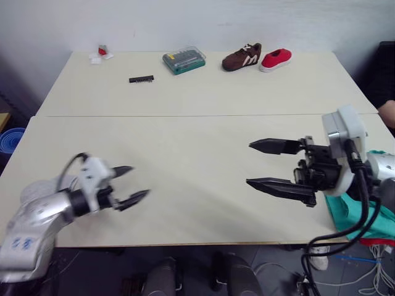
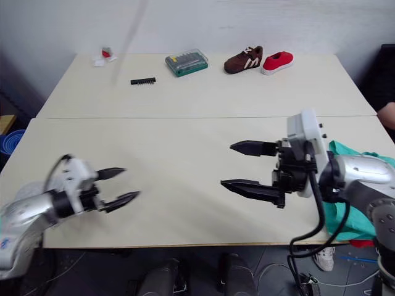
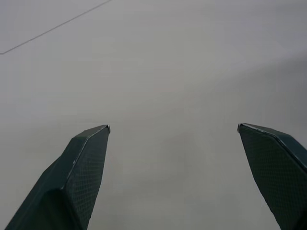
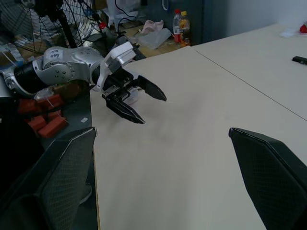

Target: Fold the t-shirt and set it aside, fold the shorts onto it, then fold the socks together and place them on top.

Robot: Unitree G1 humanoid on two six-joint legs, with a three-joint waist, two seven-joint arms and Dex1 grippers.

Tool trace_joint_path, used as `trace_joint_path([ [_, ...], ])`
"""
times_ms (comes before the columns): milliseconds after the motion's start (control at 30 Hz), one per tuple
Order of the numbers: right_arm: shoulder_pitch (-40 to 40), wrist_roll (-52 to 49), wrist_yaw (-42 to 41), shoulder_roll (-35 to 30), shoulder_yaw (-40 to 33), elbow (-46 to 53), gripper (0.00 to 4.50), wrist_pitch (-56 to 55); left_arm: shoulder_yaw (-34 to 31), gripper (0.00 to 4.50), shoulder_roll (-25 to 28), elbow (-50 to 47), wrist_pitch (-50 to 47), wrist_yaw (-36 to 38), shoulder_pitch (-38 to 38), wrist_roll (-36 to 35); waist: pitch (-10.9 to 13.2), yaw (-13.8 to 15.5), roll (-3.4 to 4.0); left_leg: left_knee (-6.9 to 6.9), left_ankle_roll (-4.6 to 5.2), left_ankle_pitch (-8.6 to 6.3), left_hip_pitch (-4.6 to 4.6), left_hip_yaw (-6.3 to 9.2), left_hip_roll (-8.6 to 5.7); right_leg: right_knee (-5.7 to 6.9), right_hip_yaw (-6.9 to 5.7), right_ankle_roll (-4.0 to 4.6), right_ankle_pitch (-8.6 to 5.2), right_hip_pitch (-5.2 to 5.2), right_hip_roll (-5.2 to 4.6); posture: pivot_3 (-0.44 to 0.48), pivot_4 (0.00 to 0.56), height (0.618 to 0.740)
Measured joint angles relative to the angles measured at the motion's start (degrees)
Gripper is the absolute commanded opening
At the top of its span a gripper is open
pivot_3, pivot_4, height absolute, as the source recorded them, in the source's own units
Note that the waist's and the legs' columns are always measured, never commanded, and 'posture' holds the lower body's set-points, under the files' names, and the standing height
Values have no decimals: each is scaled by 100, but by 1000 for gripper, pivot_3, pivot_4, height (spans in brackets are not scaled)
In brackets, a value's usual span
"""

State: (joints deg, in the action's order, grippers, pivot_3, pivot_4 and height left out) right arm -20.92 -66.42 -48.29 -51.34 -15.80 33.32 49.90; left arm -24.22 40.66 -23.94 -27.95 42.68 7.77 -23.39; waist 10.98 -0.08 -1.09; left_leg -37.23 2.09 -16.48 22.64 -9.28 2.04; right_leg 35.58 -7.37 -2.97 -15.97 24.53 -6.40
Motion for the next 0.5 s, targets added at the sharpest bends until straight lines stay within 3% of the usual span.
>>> trace_joint_path([
  [267, -134, 178, -248, 160, 437, -206, 4493, -151, -1530, 4500, -315, 306, 345, -547, 1096, 245, -1, -3, -2, 5, 1, -18, 1, 9, -3, -1, -11, 9, -4, 3, -6, 0, 150, 740],
  [500, -206, 198, -272, 196, 471, -209, 4493, -165, -1793, 4500, -15, 1001, 14, -23, 1308, -149, -2, -1, -4, 8, -4, -26, 3, 13, -1, -6, -17, 15, -8, 4, -7, 0, 150, 740],
])
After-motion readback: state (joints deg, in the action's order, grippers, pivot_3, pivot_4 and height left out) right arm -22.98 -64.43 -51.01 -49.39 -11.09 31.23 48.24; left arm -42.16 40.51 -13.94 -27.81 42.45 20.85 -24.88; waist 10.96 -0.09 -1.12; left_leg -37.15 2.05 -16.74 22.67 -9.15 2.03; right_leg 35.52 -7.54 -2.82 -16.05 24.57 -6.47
